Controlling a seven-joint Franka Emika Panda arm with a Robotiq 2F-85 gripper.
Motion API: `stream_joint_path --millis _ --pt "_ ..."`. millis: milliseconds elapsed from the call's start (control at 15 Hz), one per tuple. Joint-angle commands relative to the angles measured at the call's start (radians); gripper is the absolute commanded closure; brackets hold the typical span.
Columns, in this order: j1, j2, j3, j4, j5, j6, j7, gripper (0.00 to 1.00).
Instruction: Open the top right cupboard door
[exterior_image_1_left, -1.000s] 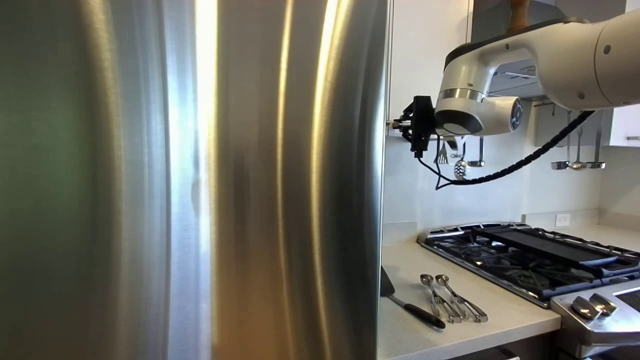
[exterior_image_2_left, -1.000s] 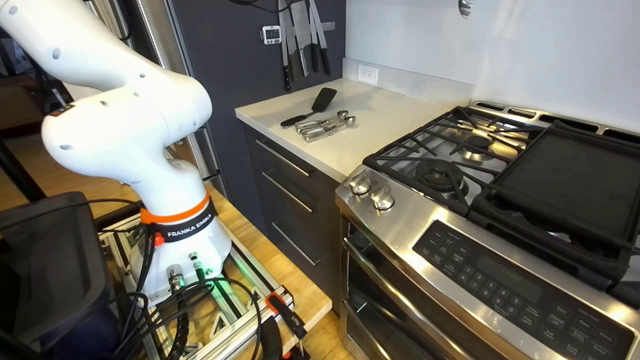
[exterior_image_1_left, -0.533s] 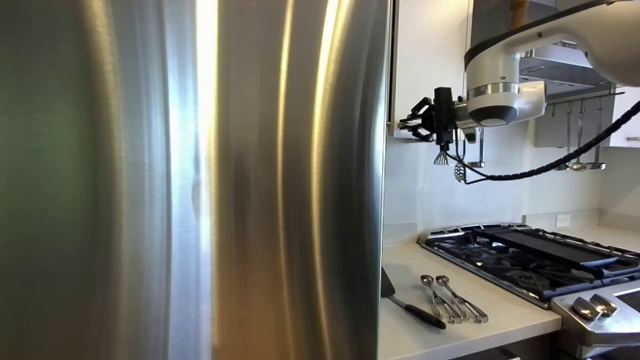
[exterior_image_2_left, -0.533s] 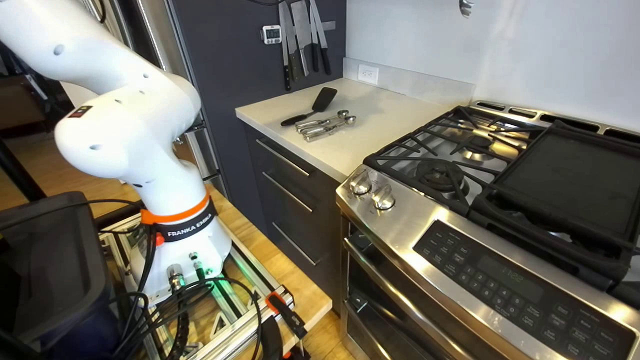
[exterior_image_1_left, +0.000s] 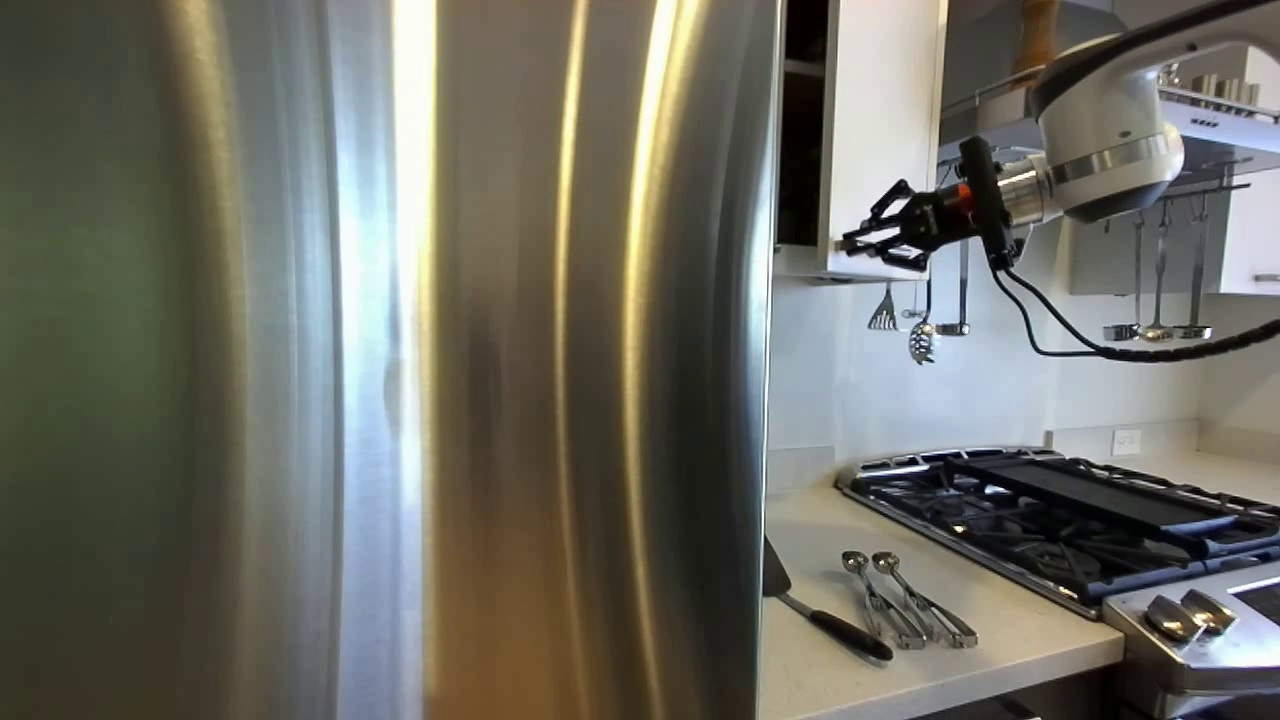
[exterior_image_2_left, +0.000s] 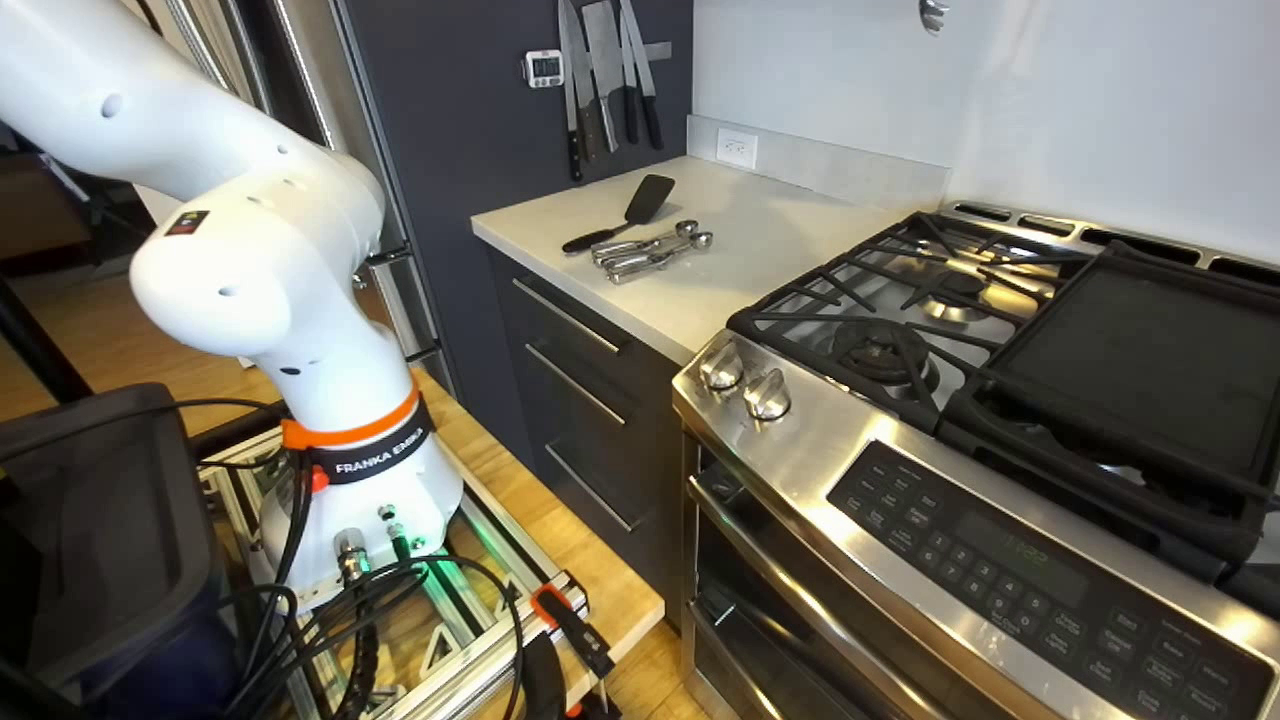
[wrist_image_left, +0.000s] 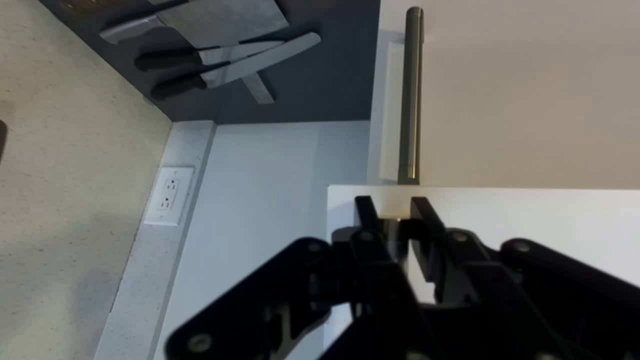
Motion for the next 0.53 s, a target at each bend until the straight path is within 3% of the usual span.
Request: stream_joint_path --millis 0,267,467 --pt "0.123 -0.007 -0.224 -0.028 -0.226 -0.091 0.092 0.95" --pt "0.261 -0.010 -0.402 -0.020 -0.362 -0.166 0.095 0.95" --pt "0.326 -0.005 -0.513 -0.009 -0.421 -0.251 0.075 0.95"
